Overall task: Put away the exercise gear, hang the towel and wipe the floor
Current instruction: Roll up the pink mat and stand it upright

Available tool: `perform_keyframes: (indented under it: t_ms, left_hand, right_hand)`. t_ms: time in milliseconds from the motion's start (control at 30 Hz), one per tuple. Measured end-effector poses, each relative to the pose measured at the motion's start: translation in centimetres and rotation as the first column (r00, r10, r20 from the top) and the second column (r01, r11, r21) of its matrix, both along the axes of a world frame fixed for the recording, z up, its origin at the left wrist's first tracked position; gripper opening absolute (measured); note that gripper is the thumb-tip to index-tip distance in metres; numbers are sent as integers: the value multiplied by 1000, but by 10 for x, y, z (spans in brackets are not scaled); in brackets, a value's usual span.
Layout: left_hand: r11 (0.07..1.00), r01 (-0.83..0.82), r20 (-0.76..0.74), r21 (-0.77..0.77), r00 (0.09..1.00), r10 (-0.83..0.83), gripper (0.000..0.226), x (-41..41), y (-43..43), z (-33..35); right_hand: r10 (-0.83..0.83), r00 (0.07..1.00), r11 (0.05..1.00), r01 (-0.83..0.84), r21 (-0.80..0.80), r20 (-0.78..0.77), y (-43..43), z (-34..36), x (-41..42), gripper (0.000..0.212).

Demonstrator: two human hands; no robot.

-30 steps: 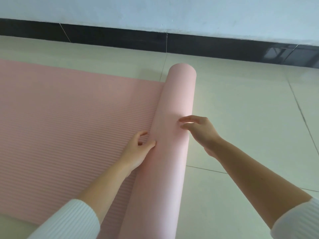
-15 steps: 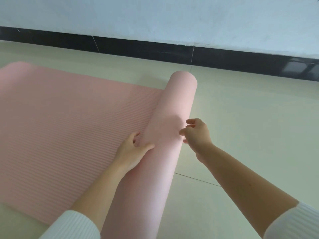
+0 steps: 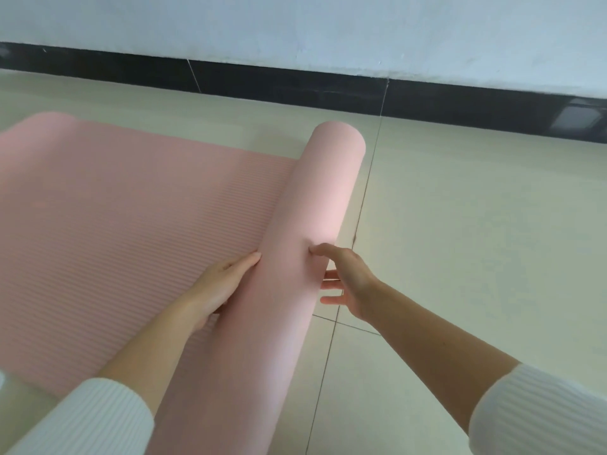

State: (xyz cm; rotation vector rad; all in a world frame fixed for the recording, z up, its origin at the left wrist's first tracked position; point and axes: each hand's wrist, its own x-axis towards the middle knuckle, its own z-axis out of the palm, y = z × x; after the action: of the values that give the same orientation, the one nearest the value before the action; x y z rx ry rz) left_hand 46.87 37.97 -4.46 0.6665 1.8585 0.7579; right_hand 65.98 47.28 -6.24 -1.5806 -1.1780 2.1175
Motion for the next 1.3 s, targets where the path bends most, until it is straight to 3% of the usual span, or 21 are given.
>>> perform_keyframes:
  t_ms: [167, 267, 400, 567, 633, 700, 800, 933, 1167, 1300]
  left_hand:
    - [999, 12, 97, 35, 995, -15, 35, 36, 11, 0]
    - [994, 80, 149, 74, 985, -90, 38, 81, 25, -6]
    - [978, 181, 252, 104, 946, -202, 37, 152, 44, -11]
    - [940, 317, 357, 123, 870, -340, 64, 248, 65, -23]
    - [926, 353, 392, 131, 840, -375, 60, 288, 73, -23]
    - [910, 392, 422, 134, 809, -410, 61, 326, 81, -21]
    - [900, 420, 449, 122, 785, -427, 80, 380, 91, -22]
    - [882, 455, 502, 121, 739, -450, 70, 436, 96, -26]
    - [896, 426, 444, 121, 784, -433, 69, 470, 89, -27]
    - [901, 416, 417, 121, 803, -426, 69, 470, 82, -30]
  right_hand:
    - [-14, 998, 999, 12, 48, 60, 15, 19, 35, 48]
    - [-47, 992, 996, 37, 81, 120, 27, 31, 82, 32]
    - [-124, 969, 989, 104, 102, 215, 35, 38, 153, 28]
    - [-290, 914, 956, 260, 137, 284, 39, 42, 251, 32]
    - [-358, 887, 933, 325, 157, 293, 39, 43, 292, 35]
    - [-425, 858, 904, 387, 179, 289, 38, 43, 331, 42]
    - [-504, 816, 863, 462, 206, 283, 37, 44, 381, 58]
    - [-559, 780, 829, 511, 229, 282, 37, 36, 437, 72]
    - [-526, 815, 849, 491, 193, 241, 28, 23, 470, 38]
    - [-523, 811, 850, 473, 234, 261, 29, 22, 470, 42]
